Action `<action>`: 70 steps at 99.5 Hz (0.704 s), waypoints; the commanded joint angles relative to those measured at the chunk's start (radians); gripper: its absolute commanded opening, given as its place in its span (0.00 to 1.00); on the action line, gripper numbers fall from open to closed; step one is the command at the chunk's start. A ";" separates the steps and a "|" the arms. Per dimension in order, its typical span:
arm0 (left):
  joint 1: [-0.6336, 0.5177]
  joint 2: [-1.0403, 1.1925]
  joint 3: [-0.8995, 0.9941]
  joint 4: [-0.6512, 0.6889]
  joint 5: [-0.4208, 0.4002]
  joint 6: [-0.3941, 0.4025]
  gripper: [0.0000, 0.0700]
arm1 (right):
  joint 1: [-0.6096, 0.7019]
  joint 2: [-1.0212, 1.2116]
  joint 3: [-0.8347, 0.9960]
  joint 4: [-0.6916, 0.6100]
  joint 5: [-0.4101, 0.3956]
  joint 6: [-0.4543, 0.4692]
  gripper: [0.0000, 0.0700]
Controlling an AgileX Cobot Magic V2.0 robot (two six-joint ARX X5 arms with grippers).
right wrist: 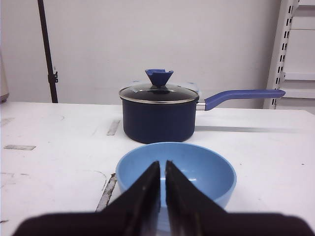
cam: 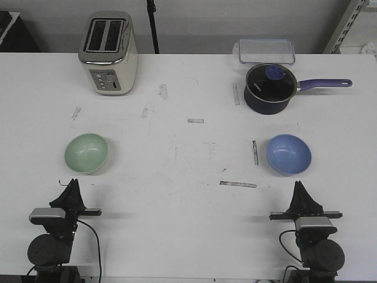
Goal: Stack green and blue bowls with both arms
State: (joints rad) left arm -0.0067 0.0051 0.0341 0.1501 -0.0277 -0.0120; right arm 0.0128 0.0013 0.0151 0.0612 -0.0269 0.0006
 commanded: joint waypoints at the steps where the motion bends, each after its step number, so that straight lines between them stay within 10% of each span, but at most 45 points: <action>1: 0.001 -0.002 -0.022 0.014 0.001 0.012 0.00 | 0.001 0.000 -0.002 0.013 0.000 0.010 0.02; 70: 0.001 -0.002 -0.023 0.014 0.001 0.012 0.00 | 0.001 0.028 0.100 0.040 0.002 -0.040 0.02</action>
State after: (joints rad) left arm -0.0067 0.0051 0.0341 0.1501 -0.0277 -0.0120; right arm 0.0128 0.0135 0.0799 0.0879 -0.0265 -0.0174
